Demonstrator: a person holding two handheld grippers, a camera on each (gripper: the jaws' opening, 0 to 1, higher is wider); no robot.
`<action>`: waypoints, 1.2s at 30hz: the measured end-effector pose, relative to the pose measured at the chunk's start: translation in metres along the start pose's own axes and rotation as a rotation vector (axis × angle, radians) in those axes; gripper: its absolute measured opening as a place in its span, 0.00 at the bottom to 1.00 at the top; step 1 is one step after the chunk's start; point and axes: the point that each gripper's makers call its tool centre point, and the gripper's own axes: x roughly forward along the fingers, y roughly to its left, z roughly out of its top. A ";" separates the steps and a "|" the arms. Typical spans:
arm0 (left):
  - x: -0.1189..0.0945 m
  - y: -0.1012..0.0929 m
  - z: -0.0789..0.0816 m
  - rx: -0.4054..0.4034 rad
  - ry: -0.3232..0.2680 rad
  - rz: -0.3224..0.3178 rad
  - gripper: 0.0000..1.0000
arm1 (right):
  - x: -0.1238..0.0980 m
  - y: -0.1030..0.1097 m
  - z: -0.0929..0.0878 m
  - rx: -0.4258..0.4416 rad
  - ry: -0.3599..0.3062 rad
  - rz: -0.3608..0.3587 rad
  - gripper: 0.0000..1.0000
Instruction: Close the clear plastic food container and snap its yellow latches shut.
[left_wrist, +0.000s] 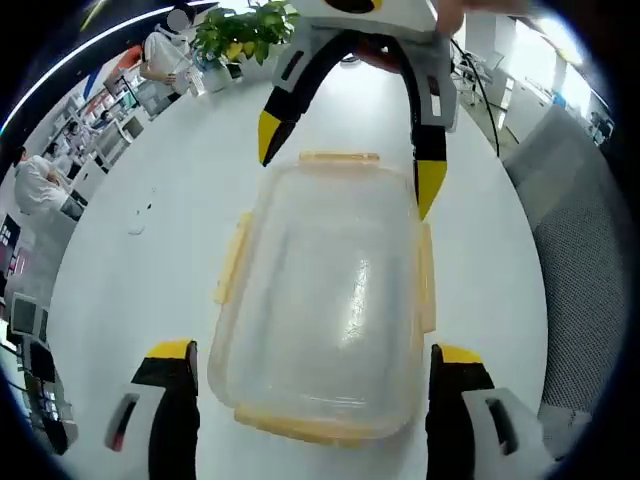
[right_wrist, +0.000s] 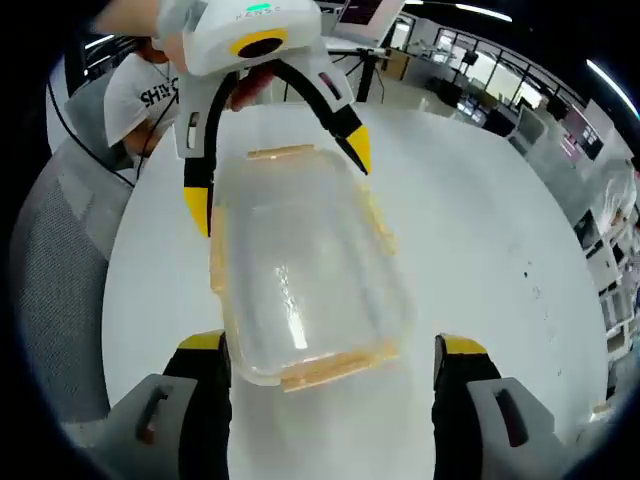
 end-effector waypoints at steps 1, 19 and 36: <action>-0.002 0.002 0.001 -0.034 -0.026 0.024 0.95 | 0.000 0.001 -0.001 0.034 -0.019 -0.011 0.83; -0.013 -0.019 -0.028 -0.507 -0.277 0.162 0.99 | -0.001 0.036 -0.009 0.280 -0.233 -0.070 1.00; -0.005 -0.050 -0.035 -0.534 -0.256 0.093 0.99 | 0.003 0.062 -0.014 0.314 -0.231 -0.061 1.00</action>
